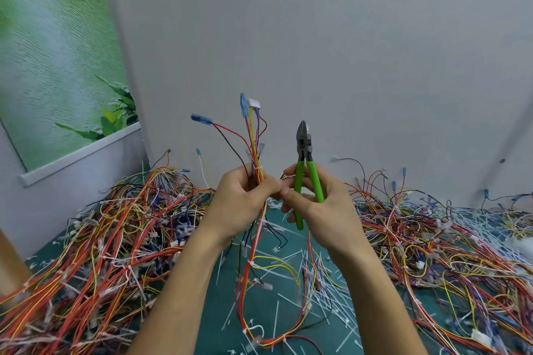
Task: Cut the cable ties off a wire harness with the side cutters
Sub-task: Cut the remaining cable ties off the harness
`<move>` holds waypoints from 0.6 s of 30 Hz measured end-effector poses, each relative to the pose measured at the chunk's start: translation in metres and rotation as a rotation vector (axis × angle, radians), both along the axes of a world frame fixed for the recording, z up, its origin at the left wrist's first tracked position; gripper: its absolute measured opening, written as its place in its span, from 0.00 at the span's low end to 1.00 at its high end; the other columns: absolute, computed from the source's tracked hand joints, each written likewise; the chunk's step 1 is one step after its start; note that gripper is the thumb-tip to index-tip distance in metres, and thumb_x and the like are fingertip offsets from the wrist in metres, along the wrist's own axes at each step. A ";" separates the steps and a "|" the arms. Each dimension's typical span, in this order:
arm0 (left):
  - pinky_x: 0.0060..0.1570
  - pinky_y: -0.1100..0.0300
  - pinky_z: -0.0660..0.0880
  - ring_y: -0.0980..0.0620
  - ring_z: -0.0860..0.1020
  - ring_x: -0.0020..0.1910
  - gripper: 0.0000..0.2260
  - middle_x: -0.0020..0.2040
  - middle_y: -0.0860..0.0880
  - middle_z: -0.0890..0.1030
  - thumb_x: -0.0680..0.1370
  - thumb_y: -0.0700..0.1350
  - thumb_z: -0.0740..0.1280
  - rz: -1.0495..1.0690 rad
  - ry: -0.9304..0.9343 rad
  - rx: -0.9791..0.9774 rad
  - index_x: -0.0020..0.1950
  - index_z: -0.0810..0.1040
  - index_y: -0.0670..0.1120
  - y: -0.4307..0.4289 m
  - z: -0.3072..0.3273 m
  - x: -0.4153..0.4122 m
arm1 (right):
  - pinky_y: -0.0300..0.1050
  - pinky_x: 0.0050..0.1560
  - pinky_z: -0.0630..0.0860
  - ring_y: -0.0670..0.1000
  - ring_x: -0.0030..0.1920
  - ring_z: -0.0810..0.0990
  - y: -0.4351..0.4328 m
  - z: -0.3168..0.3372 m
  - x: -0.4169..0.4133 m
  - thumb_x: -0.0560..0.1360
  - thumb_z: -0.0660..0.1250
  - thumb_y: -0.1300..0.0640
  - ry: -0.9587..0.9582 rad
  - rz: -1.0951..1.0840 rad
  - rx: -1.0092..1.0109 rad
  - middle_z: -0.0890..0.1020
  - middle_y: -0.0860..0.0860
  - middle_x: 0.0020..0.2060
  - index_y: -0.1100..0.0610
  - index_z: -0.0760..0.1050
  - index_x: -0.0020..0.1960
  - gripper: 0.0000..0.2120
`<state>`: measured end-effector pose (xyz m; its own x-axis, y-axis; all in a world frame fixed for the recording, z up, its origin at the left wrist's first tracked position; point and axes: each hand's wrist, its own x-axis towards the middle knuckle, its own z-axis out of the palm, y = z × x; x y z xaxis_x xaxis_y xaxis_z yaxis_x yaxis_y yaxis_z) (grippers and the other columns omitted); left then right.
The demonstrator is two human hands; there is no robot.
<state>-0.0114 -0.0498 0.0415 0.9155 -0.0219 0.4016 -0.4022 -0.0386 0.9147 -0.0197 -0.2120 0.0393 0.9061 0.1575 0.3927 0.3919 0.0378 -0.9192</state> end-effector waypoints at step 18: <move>0.41 0.52 0.84 0.49 0.86 0.38 0.12 0.40 0.50 0.86 0.65 0.55 0.77 0.114 -0.128 0.027 0.46 0.81 0.62 -0.003 -0.010 0.001 | 0.40 0.36 0.77 0.45 0.32 0.78 -0.005 0.001 0.002 0.78 0.73 0.64 -0.066 -0.041 -0.085 0.82 0.49 0.35 0.53 0.77 0.54 0.09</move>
<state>-0.0103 -0.0531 0.0316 0.8542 0.0666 0.5157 -0.5069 -0.1147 0.8543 -0.0177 -0.2168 0.0401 0.8848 0.1562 0.4390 0.4517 -0.0562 -0.8904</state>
